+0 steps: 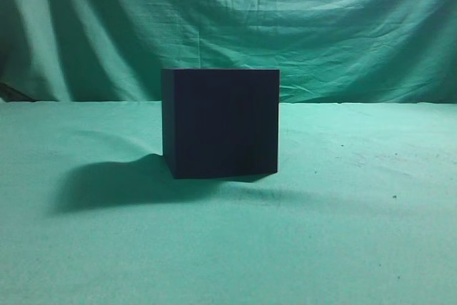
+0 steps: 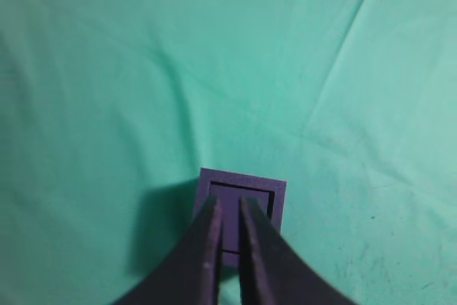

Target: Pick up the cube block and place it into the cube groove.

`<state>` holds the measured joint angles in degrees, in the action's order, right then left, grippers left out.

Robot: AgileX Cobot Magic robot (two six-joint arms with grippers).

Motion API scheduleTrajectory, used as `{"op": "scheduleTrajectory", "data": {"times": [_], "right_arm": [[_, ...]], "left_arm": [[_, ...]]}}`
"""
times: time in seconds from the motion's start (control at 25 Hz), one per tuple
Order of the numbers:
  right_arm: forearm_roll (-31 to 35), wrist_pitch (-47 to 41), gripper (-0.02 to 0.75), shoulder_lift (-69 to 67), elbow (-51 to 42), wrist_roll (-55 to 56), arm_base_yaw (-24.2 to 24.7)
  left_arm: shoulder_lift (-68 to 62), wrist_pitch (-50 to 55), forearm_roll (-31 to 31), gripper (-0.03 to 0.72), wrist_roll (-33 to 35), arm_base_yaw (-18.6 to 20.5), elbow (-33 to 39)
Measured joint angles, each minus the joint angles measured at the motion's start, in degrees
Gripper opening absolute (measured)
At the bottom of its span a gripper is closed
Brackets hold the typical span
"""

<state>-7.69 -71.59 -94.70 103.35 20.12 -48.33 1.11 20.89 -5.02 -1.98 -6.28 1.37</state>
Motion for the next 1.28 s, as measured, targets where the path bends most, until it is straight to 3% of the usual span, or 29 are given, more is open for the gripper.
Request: {"op": "scheduleTrajectory", "data": {"times": [0.08,0.24,0.48,0.84,1.04,1.28], "right_arm": [[0.00,-0.25,0.000,4.51,0.00,0.00,0.00],[-0.84,-0.36,0.000,15.34,-4.17,-0.20,0.00],[-3.63,-0.60,0.000,32.46,-19.57,-1.39,0.00],[-1.85,6.89,0.000,57.63,-41.73,-5.25,0.00],[-1.11,-0.42,0.000,67.21,-44.39,-4.97,0.00],[-1.10,-0.91,0.000,73.78,-46.89,-13.44,0.00]], "left_arm": [[0.00,0.00,0.00,0.000,0.00,0.00,0.00],[0.00,0.00,0.00,0.000,0.00,0.00,0.00],[0.00,0.00,0.00,0.000,0.00,0.00,0.00],[0.00,0.00,0.00,0.000,0.00,0.00,0.00],[0.00,0.00,0.00,0.000,0.00,0.00,0.00],[0.00,0.00,0.00,0.000,0.00,0.00,0.00]]}}
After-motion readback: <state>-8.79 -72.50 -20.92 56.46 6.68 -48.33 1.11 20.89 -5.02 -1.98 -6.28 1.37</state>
